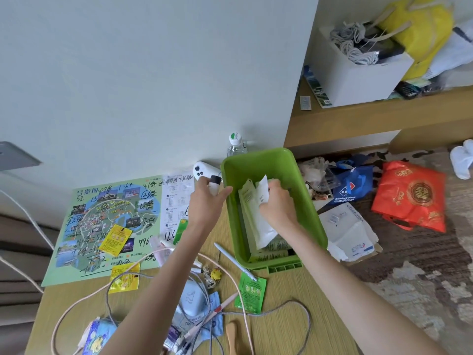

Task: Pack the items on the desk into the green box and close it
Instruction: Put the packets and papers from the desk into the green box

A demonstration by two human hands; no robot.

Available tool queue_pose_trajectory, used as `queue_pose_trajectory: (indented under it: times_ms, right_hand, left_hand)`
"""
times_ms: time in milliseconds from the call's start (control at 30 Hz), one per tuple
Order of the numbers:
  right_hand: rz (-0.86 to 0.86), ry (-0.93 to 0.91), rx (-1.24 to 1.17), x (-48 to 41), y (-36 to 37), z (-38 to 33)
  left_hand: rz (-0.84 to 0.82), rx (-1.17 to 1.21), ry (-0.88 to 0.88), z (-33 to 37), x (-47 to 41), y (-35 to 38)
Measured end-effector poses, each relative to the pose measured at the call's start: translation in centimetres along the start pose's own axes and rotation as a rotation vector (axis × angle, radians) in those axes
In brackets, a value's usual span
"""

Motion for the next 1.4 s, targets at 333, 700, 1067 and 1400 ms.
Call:
queue_pose_trajectory:
  times_ms: [333, 700, 1067, 1400]
  right_hand:
    - [-0.297, -0.080, 0.197, 0.5, 5.4, -0.9]
    - [-0.062, -0.296, 0.210, -0.6, -0.8, -0.5]
    - [0.207, -0.268, -0.030, 4.3, -6.2, 7.7]
    - [0.220, -0.223, -0.089, 5.3, -5.2, 8.2]
  left_hand:
    - [-0.036, 0.128, 0.079, -0.6, -0.4, 0.5]
    - [0.051, -0.206, 0.148, 0.8, 0.5, -0.2]
    - [-0.619, -0.419, 0.480, 5.1, 3.5, 7.8]
    - [-0.957, -0.637, 0.432, 1.6, 4.9, 12.1]
Point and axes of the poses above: each hand's wrist, its own x-axis away from the middle knuckle, its own y-axis out of the palm, z = x × y, the point moved 2 cm from there along -x, towards the middle knuckle, and after that the axes turned 2 degrees about -y, right-handed, at the moved point
